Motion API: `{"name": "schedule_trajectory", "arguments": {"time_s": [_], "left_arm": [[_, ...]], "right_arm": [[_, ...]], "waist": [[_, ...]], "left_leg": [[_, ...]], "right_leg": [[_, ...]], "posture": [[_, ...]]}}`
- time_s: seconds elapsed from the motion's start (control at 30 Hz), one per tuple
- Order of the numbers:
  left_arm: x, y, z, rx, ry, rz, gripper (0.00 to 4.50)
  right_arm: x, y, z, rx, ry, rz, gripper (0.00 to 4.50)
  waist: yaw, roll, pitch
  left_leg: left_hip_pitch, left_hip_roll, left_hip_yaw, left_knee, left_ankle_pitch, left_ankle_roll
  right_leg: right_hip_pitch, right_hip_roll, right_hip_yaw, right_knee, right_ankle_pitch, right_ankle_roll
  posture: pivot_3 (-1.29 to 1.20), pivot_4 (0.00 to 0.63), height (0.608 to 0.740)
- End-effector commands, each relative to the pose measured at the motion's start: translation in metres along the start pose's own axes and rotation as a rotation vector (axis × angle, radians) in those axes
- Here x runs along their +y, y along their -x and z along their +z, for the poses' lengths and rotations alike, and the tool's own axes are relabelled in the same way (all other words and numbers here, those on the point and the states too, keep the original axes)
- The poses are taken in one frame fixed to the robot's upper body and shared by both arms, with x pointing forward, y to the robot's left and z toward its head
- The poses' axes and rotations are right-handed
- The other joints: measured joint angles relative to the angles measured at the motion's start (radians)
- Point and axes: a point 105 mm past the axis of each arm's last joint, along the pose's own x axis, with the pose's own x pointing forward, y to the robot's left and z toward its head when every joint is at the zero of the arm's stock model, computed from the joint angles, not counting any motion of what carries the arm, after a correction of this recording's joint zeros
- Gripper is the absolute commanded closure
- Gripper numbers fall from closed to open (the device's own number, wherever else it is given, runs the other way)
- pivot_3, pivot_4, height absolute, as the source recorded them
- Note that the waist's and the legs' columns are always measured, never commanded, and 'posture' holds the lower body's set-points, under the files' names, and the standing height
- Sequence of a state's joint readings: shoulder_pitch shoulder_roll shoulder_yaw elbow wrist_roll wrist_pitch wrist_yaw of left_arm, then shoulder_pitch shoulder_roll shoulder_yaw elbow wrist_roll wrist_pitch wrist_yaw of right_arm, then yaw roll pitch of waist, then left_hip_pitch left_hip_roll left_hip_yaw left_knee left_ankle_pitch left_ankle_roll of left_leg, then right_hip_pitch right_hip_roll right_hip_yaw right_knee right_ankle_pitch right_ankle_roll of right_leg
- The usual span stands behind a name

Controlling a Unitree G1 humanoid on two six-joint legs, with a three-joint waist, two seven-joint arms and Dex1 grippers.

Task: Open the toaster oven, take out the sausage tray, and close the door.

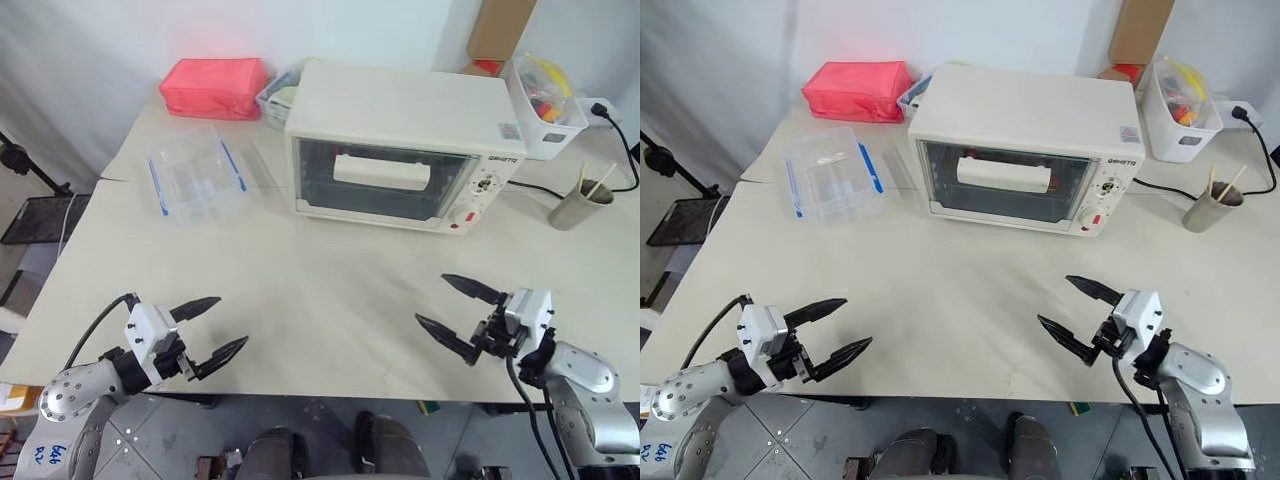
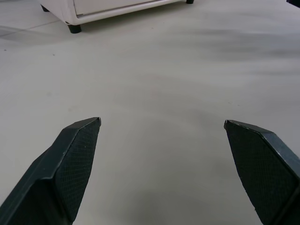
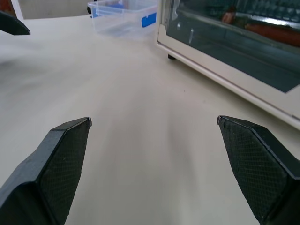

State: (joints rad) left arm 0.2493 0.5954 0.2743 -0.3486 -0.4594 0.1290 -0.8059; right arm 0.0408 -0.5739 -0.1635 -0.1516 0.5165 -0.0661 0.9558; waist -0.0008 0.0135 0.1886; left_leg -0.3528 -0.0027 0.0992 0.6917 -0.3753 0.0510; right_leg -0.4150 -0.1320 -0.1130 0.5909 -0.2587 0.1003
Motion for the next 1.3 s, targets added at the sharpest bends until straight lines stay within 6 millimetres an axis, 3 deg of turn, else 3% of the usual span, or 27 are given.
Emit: {"name": "schedule_trajectory", "arguments": {"time_s": [0.03, 0.27, 0.43, 0.6, 0.7, 0.83, 1.07, 1.17, 1.3], "left_arm": [[0.004, -0.003, 0.016, -0.039, -0.064, 0.038, 0.02], [0.014, -0.003, 0.056, -0.251, 0.081, -0.05, 0.02], [0.018, -0.015, 0.076, -0.315, 0.077, -0.092, 0.02], [0.012, -0.029, 0.084, -0.342, 0.086, -0.126, 0.02], [0.011, -0.034, 0.081, -0.338, 0.108, -0.128, 0.02], [0.015, -0.039, 0.076, -0.34, 0.147, -0.108, 0.02], [0.032, -0.056, 0.082, -0.407, 0.22, -0.061, 0.02], [0.052, -0.073, 0.095, -0.458, 0.241, -0.04, 0.61], [0.074, -0.102, 0.109, -0.465, 0.188, -0.003, 1.84]], "right_arm": [[-0.003, -0.01, 0.015, -0.052, -0.034, 0.017, 0.0], [-0.027, -0.042, 0.051, -0.123, -0.095, 0.009, 0.0], [-0.049, -0.057, 0.059, -0.134, -0.099, -0.044, 0.0], [-0.054, -0.072, 0.066, -0.183, -0.062, -0.017, 0.0], [-0.051, -0.077, 0.076, -0.236, -0.03, 0.016, 0.0], [-0.031, -0.078, 0.09, -0.312, 0.043, 0.101, 0.0], [0.005, -0.064, 0.064, -0.193, 0.121, 0.237, 0.0], [0.009, -0.056, 0.048, -0.132, 0.169, 0.249, 0.0], [0.005, -0.055, 0.045, -0.132, 0.206, 0.216, 0.0]], "waist": [[0.0, 0.0, 0.0], [-0.001, 0.0, 0.0], [0.0, 0.0, 0.0], [-0.003, 0.0, 0.0], [-0.003, 0.0, 0.0], [-0.003, 0.0, 0.0], [-0.001, 0.0, 0.0], [0.0, 0.0, 0.0], [0.0, 0.0, 0.0]], "left_leg": [[0.0, 0.0, 0.0, 0.0, 0.0, 0.0], [0.0, 0.0, -0.001, 0.001, 0.0, 0.0], [-0.001, 0.0, -0.002, 0.001, 0.0, 0.0], [-0.002, -0.001, -0.001, 0.003, 0.001, 0.002], [-0.002, -0.001, 0.0, 0.003, 0.001, 0.002], [-0.002, 0.0, 0.0, 0.004, 0.001, 0.002], [-0.003, 0.0, -0.001, 0.005, 0.001, 0.002], [-0.002, 0.0, 0.0, 0.006, 0.001, 0.001], [-0.002, -0.001, 0.002, 0.006, 0.002, 0.002]], "right_leg": [[0.0, 0.0, 0.0, 0.0, 0.0, 0.0], [0.0, 0.0, 0.0, 0.001, 0.0, 0.0], [0.0, 0.0, -0.003, 0.001, 0.0, 0.0], [0.0, 0.001, -0.005, 0.001, 0.0, 0.001], [0.0, 0.002, -0.006, 0.001, 0.0, 0.001], [0.0, 0.003, -0.007, 0.001, 0.0, 0.001], [0.001, 0.003, -0.007, 0.002, 0.0, 0.001], [0.001, 0.007, -0.007, 0.002, 0.0, 0.001], [0.001, 0.009, -0.013, 0.003, 0.001, 0.001]], "posture": [[0.0, 0.15, 0.74], [0.0, 0.15, 0.74], [0.0, 0.15, 0.74], [0.0, 0.15, 0.74], [0.0, 0.15, 0.74], [0.0, 0.15, 0.74], [0.0, 0.15, 0.74], [0.0, 0.15, 0.74], [0.0, 0.15, 0.74]]}}
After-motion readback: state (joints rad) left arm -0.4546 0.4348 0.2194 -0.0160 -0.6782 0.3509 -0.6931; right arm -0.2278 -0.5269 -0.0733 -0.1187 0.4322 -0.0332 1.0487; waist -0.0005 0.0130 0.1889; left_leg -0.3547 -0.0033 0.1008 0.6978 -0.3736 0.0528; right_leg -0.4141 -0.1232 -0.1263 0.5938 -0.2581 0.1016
